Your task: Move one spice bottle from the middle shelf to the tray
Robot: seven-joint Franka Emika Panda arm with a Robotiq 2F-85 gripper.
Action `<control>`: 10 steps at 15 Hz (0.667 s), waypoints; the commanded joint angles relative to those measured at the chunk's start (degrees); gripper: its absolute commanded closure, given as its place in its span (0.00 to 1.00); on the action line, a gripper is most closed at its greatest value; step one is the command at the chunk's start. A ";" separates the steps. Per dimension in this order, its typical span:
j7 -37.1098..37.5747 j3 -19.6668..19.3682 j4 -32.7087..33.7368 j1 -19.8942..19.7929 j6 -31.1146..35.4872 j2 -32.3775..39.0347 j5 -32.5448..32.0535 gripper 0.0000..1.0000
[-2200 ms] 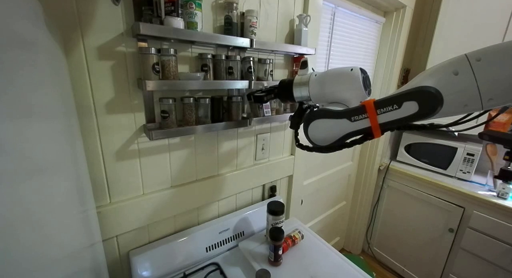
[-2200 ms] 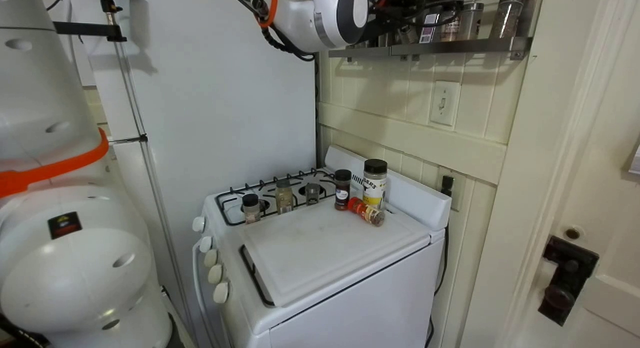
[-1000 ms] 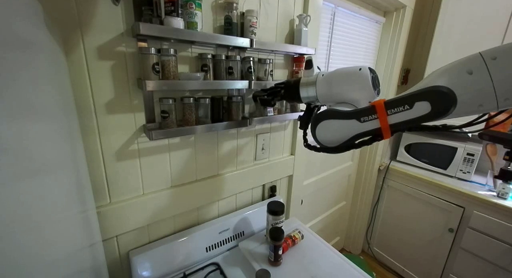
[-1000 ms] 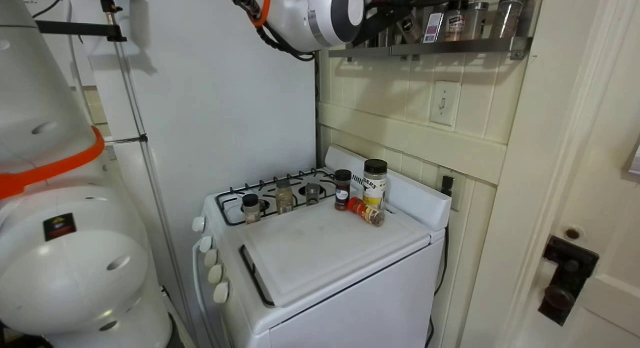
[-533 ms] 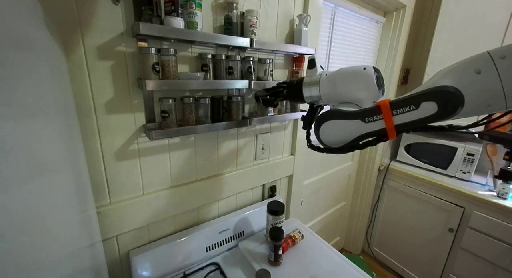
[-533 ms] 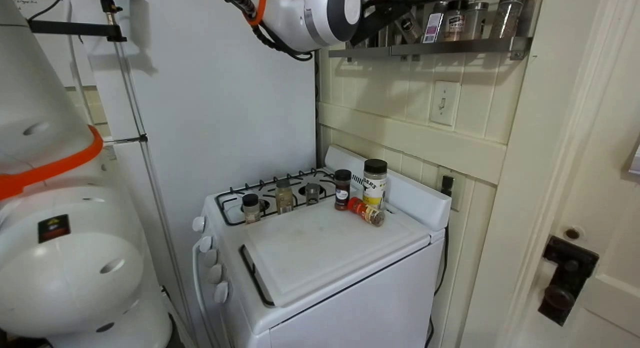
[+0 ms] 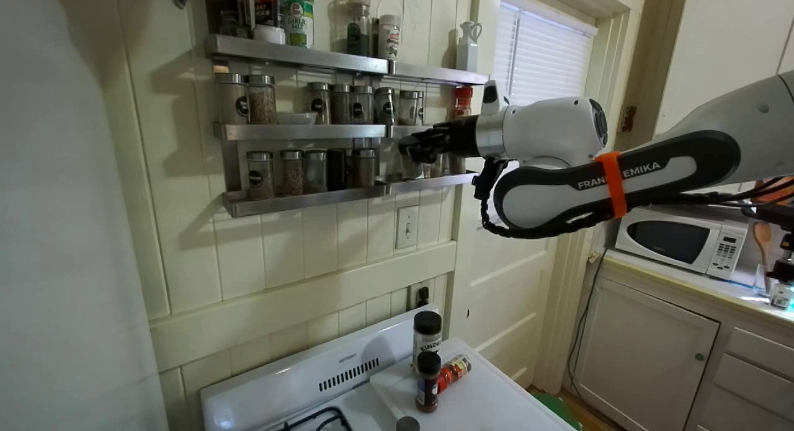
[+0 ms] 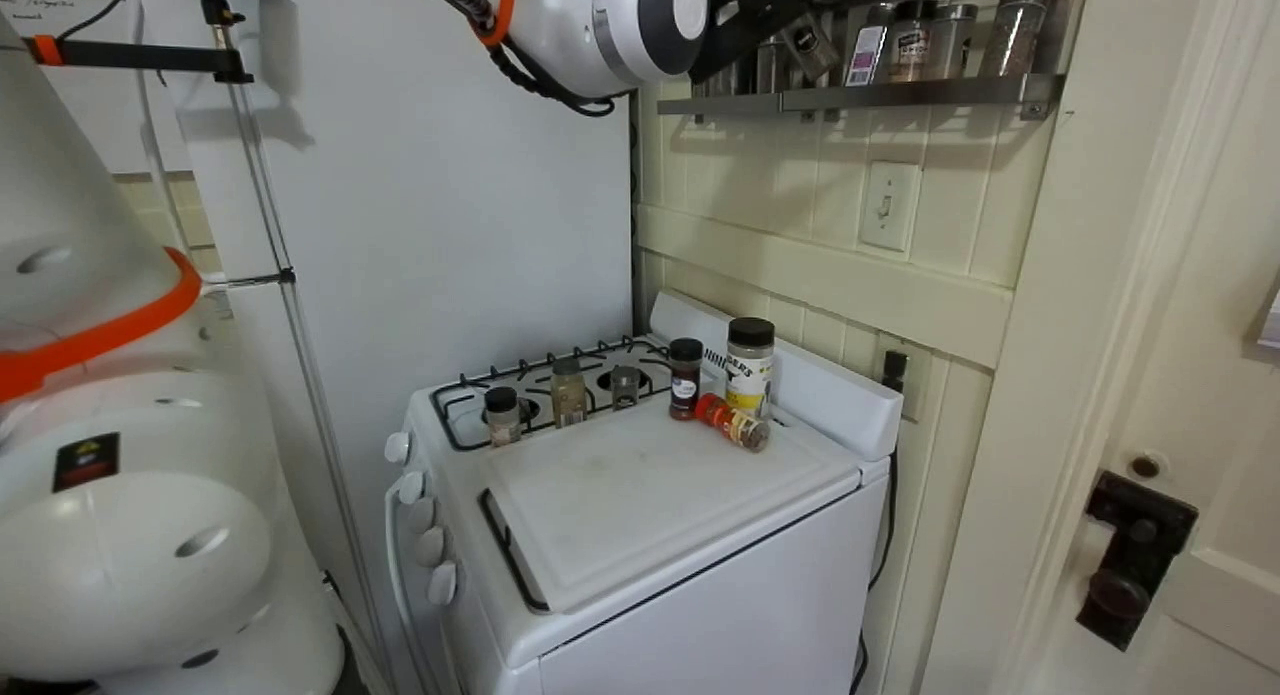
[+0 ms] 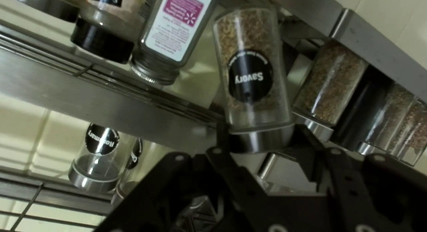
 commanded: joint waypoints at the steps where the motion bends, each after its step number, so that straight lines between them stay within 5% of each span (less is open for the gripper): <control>1: 0.29 3.50 -3.11 -3.50 -1.08 -3.77 2.52 0.74; 10: 18.61 15.88 -8.06 -16.11 -23.28 -19.61 13.26 0.74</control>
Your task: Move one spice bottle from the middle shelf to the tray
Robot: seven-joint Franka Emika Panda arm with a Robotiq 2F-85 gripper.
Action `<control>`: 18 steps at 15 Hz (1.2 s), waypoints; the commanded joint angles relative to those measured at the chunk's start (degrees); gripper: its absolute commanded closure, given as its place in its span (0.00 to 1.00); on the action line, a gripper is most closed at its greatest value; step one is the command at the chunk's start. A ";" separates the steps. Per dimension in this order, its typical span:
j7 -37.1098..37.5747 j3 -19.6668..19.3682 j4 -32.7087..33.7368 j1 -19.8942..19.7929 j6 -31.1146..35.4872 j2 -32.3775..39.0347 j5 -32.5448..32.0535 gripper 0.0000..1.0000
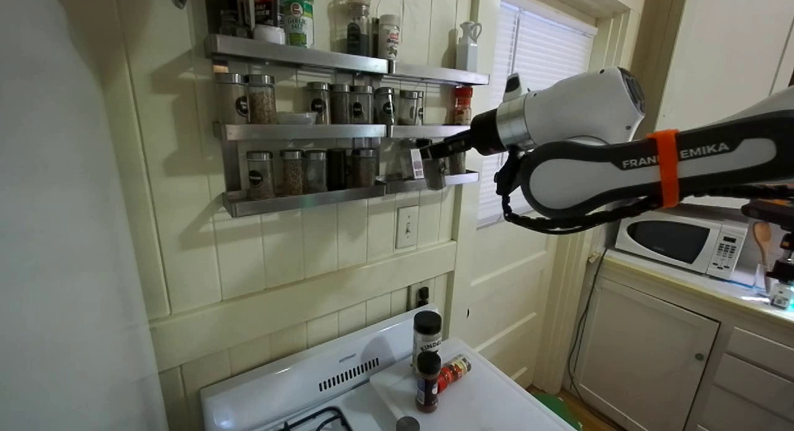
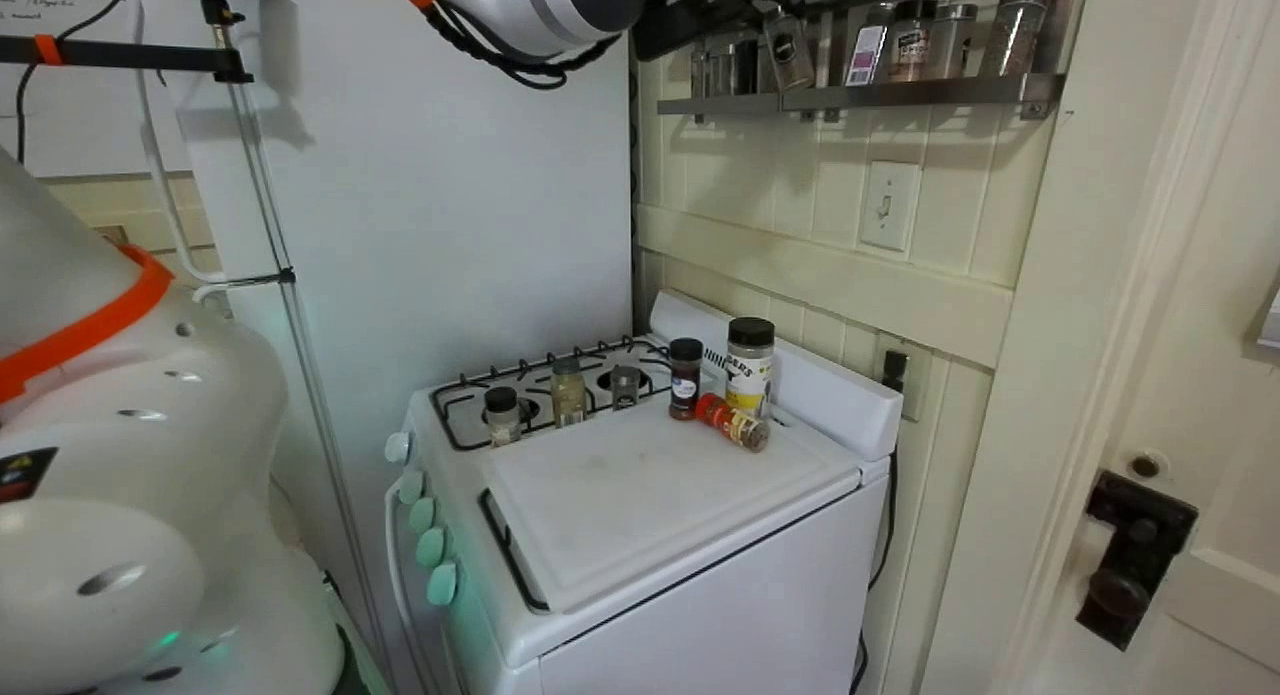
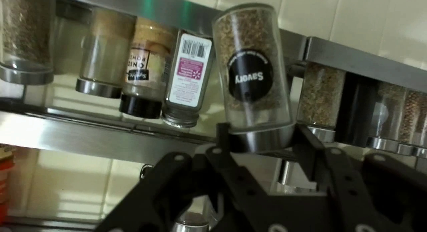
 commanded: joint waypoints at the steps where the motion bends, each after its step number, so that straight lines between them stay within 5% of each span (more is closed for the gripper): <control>1: 10.88 5.38 -3.72 -4.35 -10.87 -9.64 3.13 0.74; 5: 24.32 9.78 -7.84 -6.49 -16.17 -15.22 4.33 0.74; 13: 53.57 16.60 -27.00 -8.90 -8.26 -24.48 3.57 0.74; 15: 57.32 18.92 -32.16 -9.83 -6.30 -27.14 2.77 0.74; 16: 52.93 15.29 -26.03 -7.75 -8.61 -20.93 1.70 0.74; 17: 53.41 15.82 -27.71 -7.90 -8.27 -21.74 1.64 0.49; 18: 53.34 15.66 -27.62 -7.75 -8.27 -21.74 1.65 0.49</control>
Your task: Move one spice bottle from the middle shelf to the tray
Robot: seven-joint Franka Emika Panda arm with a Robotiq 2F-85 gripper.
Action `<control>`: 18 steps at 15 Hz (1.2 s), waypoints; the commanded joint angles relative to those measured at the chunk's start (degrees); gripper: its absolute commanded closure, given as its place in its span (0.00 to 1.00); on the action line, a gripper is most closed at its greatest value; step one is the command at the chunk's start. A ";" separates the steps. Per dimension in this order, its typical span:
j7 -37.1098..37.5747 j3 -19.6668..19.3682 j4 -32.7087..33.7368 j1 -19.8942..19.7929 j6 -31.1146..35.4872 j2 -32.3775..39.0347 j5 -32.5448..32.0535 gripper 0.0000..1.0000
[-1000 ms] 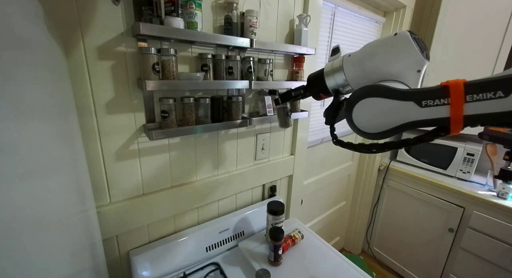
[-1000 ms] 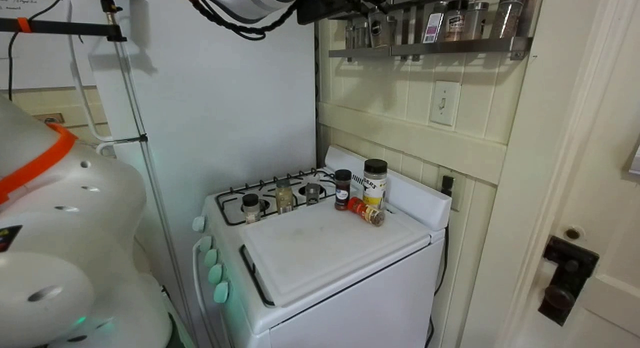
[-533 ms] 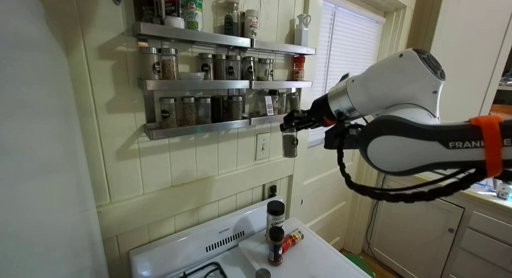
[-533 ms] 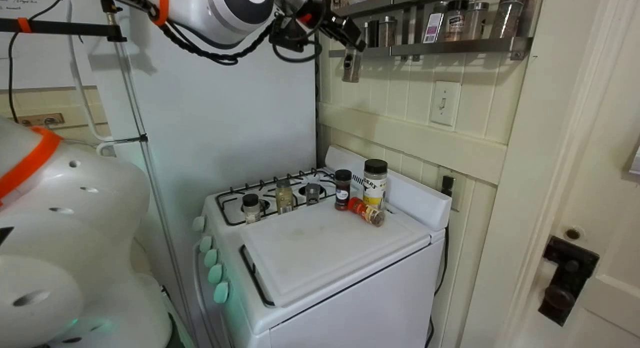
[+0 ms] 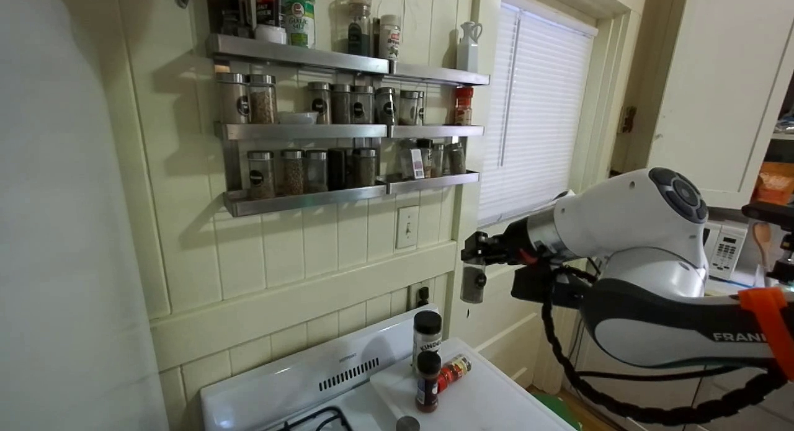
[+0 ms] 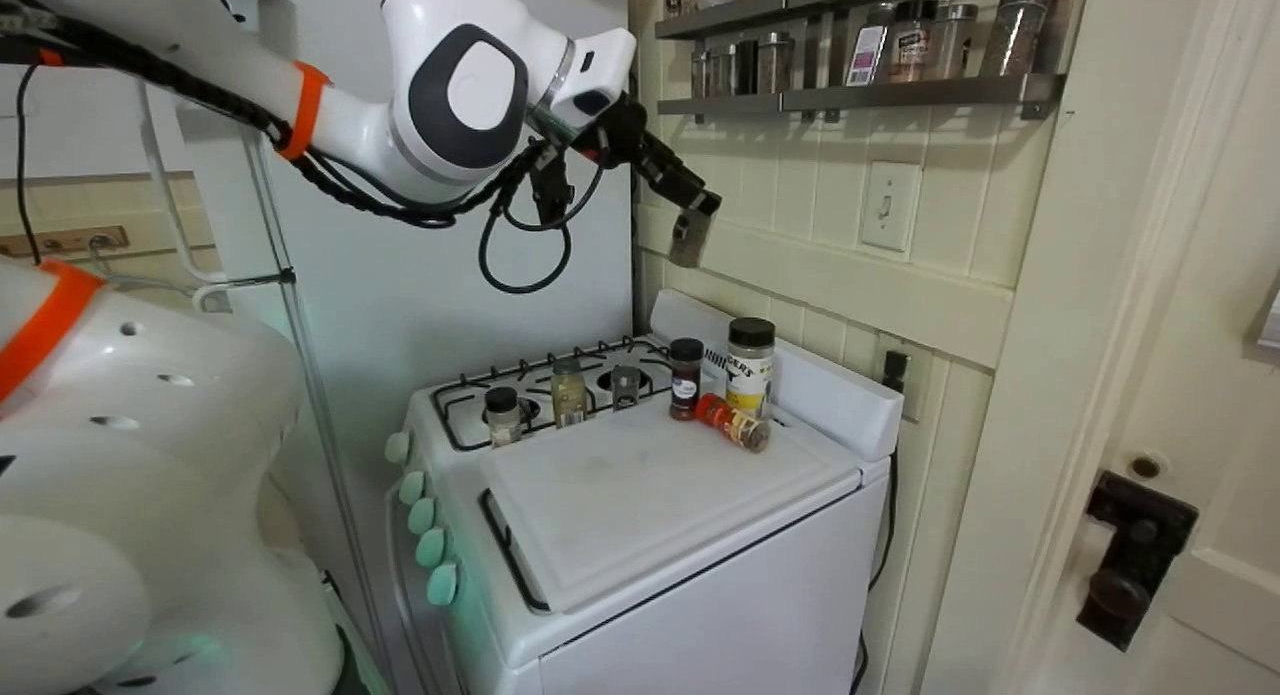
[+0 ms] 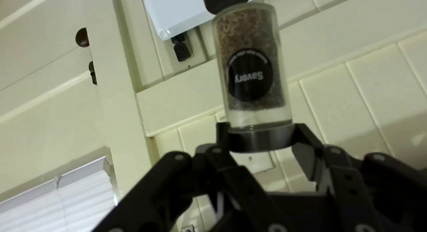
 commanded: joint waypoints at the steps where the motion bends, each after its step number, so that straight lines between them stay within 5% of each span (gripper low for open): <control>1: 0.40 -0.70 0.45 0.35 -0.09 0.19 -0.80 0.49; 5: 0.34 -0.99 0.97 0.38 -0.09 0.48 -0.81 0.49; 6: 0.34 -0.99 0.97 0.38 -0.09 0.51 -0.81 0.74; 18: 3.02 10.08 0.41 -6.18 -2.51 0.38 -2.13 0.74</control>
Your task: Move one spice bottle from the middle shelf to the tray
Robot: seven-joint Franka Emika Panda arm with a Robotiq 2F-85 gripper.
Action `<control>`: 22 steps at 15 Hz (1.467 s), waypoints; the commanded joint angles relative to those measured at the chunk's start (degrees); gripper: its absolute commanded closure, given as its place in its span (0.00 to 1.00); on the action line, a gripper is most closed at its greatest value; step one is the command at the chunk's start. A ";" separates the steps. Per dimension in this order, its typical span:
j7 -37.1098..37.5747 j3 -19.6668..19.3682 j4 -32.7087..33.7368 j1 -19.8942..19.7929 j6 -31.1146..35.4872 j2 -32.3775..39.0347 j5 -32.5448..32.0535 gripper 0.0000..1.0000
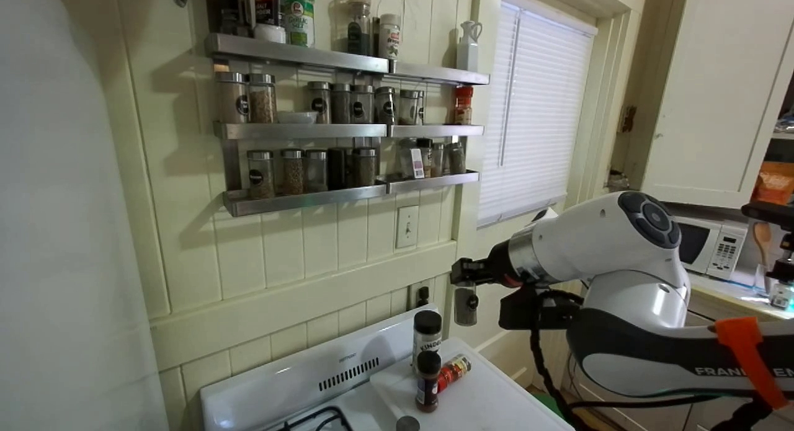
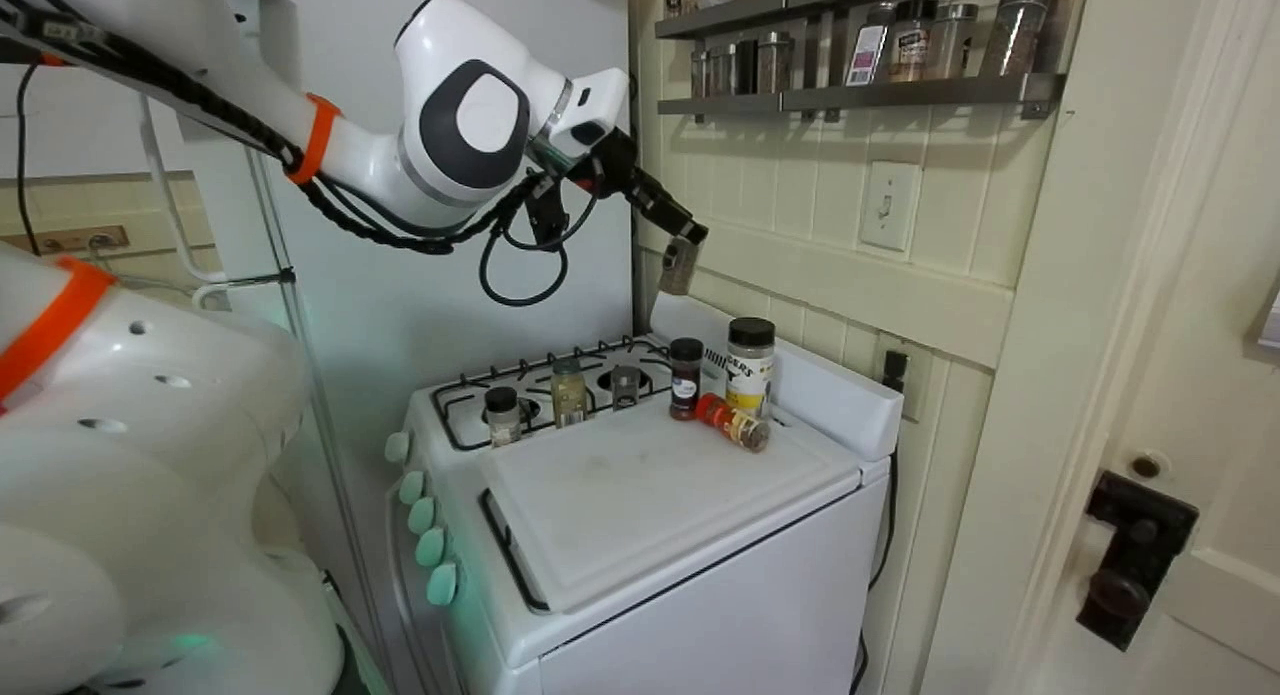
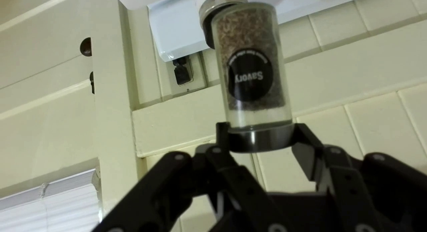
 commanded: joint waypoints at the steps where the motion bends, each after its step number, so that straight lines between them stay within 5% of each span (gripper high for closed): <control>1: 2.44 2.62 0.00 -3.10 -2.26 -1.64 -1.59 0.74; 12: 13.11 20.23 0.02 -18.16 1.53 -0.93 -1.01 0.74; 20: 22.01 29.91 0.03 -23.36 -0.09 -1.77 1.07 0.74; 21: 18.46 26.19 0.02 -21.41 -0.36 -0.16 -0.30 0.49; 22: 19.31 26.81 0.01 -21.61 -0.48 -0.20 -0.19 0.49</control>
